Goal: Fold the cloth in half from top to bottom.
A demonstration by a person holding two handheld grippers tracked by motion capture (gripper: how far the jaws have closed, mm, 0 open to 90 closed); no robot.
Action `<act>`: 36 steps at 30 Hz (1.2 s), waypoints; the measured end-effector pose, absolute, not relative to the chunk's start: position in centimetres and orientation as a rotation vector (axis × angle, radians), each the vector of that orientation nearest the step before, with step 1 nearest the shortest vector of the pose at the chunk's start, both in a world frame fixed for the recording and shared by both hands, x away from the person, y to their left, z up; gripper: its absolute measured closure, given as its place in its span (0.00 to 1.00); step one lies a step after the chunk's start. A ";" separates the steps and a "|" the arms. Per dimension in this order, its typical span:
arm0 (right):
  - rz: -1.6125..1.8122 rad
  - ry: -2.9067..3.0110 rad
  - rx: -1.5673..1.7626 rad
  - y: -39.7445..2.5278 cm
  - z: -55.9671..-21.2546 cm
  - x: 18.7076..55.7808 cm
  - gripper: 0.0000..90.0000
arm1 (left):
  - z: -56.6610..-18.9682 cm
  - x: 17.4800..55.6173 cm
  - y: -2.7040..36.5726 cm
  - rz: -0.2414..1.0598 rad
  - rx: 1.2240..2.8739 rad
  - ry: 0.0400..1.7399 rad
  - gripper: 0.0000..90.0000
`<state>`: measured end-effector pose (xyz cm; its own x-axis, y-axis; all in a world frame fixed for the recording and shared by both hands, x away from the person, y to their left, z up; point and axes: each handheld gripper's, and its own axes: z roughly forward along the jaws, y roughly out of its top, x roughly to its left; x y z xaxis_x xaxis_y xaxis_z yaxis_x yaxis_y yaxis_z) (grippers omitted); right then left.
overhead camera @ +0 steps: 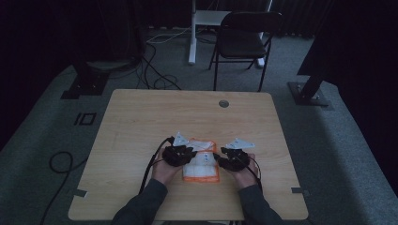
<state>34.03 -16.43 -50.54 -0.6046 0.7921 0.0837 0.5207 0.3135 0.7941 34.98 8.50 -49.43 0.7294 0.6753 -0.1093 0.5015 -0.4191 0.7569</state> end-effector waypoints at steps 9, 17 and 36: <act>1.215 2.228 1.193 -16.5 -50.1 34.4 0.60 | -50.0 31.9 9.1 0.219 2.134 0.810 0.90; 1.228 2.200 1.211 -16.5 -50.0 34.5 0.60 | -51.3 30.2 9.6 0.178 2.163 0.794 0.88; 1.181 2.290 1.180 -15.7 -51.7 33.3 0.59 | -50.0 32.9 12.8 0.278 2.044 0.946 0.72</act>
